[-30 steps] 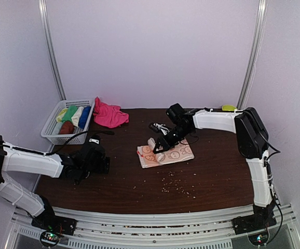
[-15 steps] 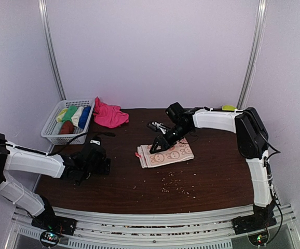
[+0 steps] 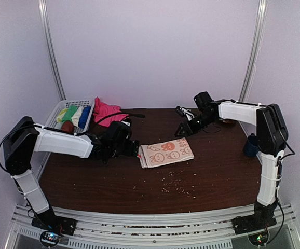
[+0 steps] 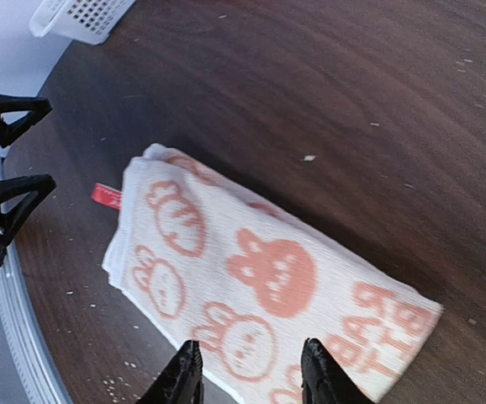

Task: Roll the towels
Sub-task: Fold the towel at the center of the board, then adjust the towel at the center of the board.

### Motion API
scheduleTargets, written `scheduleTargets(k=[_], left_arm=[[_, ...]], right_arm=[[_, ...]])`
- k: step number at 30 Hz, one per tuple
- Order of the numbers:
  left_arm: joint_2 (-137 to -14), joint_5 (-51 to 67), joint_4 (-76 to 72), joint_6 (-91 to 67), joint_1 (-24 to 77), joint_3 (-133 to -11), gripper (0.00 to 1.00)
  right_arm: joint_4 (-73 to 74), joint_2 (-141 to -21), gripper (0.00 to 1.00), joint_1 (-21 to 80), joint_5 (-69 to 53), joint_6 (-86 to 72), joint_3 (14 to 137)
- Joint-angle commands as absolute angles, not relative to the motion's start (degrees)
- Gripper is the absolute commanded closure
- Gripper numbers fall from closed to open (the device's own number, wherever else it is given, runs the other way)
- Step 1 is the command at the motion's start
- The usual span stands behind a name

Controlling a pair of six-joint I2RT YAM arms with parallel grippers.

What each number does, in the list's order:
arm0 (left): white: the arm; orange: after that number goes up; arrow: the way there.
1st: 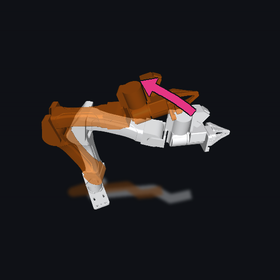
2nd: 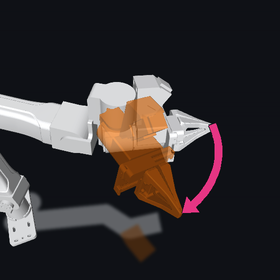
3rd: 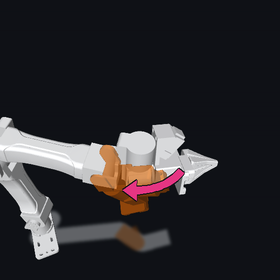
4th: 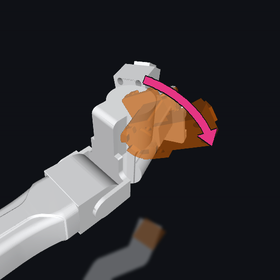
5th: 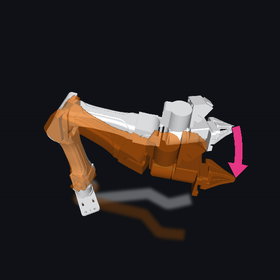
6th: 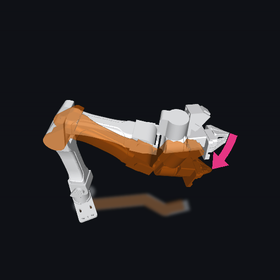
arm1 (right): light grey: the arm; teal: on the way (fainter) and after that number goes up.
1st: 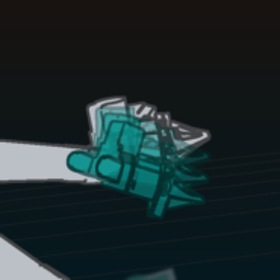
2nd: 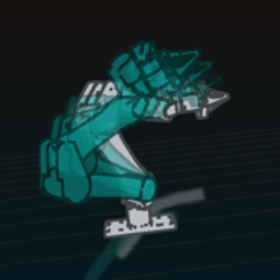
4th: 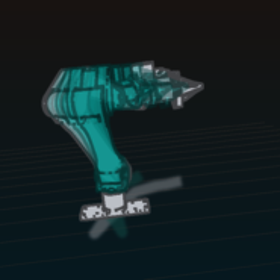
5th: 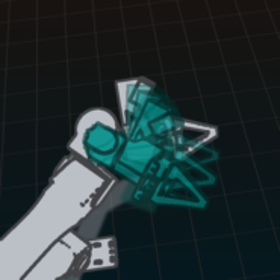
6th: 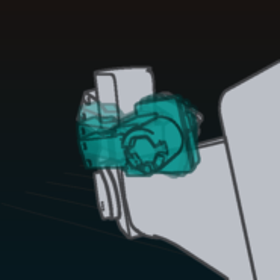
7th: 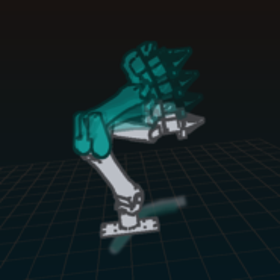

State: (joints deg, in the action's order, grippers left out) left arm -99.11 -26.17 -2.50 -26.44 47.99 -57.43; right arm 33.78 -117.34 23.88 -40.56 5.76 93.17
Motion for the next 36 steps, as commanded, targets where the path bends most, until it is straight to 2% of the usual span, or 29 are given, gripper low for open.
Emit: scheduleTargets(k=[1,6,11,18,25,28,36], left_arm=[[-106.17,-17.98,-4.09,-25.06,48.42,-65.57,0.11],[-111.66,-14.99,-2.54,-27.46,48.60,-70.88,0.21],[-112.85,-14.67,-2.58,-29.45,48.60,-70.57,0.23],[-113.22,-15.91,-2.78,-30.13,48.60,-70.02,0.29],[-114.44,-16.45,-1.77,-29.97,48.63,-71.34,0.46],[-114.50,-17.33,-1.49,-29.95,48.61,-71.45,0.48],[-116.21,-17.68,-1.61,-30.01,48.65,-72.37,0.53]], right_arm=[[28.38,-112.59,0.59,21.20,-32.95,6.32,88.33],[26.46,-112.18,0.60,20.34,-28.97,7.44,86.14],[25.37,-113.55,0.60,20.48,-25.33,7.49,86.03],[22.54,-115.24,0.52,20.60,-21.86,6.98,84.81],[20.97,-117.27,0.43,21.97,-18.37,6.81,85.14],[20.55,-117.57,0.38,22.78,-16.90,7.14,85.17],[20.49,-119.20,0.36,24.07,-13.00,7.36,85.80]])
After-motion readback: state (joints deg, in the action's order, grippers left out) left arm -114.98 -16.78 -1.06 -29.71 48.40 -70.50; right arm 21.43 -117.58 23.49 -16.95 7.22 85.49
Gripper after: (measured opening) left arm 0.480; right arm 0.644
